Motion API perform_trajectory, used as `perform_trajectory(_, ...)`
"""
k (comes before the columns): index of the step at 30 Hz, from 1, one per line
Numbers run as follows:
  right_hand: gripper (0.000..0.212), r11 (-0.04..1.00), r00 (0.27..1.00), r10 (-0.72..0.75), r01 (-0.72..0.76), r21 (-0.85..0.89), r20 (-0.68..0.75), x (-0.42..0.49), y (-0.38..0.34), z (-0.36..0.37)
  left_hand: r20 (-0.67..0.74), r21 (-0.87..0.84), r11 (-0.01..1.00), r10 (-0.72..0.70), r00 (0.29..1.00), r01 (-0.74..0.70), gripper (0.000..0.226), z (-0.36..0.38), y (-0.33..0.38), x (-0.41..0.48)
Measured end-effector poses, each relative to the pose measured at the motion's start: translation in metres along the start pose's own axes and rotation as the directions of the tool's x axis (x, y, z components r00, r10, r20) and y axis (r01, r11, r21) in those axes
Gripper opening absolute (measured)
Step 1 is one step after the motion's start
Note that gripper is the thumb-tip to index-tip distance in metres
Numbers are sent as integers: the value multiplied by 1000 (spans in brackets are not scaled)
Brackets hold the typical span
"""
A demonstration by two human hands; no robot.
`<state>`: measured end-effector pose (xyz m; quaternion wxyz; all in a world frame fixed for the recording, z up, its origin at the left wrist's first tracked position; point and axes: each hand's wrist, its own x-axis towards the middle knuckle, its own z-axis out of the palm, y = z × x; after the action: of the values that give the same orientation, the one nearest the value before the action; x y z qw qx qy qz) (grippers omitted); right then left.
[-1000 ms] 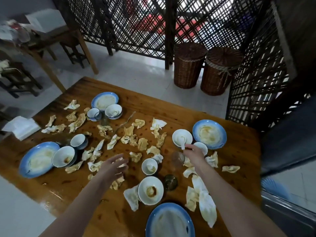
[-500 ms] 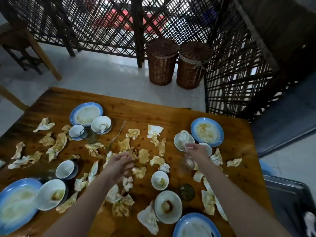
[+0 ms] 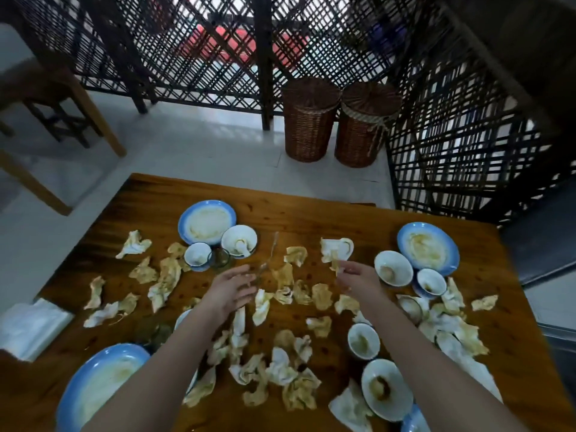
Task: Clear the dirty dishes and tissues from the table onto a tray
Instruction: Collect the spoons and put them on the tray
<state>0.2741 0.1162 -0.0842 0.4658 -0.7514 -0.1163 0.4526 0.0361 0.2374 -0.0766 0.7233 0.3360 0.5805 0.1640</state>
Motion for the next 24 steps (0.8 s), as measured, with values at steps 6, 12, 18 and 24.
perform_trajectory(6, 25, 1000, 999, 6, -6, -10, 35, -7, -5, 50, 2, -4, 1000, 27, 1000, -27, 41, -27, 4, 20)
perform_trajectory(12, 23, 999, 999, 18, -17, -42, 33, -3, -5, 56, 1, -40, 999, -13, 1000, 13, 45, -12, 7, 61)
perform_trajectory(18, 27, 999, 999, 54, -54, -3, 9, 2, 6, 32, -12, -58, 997, -43, 999, 42, 37, 5, 17, 97)
perform_trajectory(24, 26, 993, 992, 115, -114, 11, -52, -1, 19, 12, -41, -56, 998, -30, 999, 28, 34, 10, 12, 113)
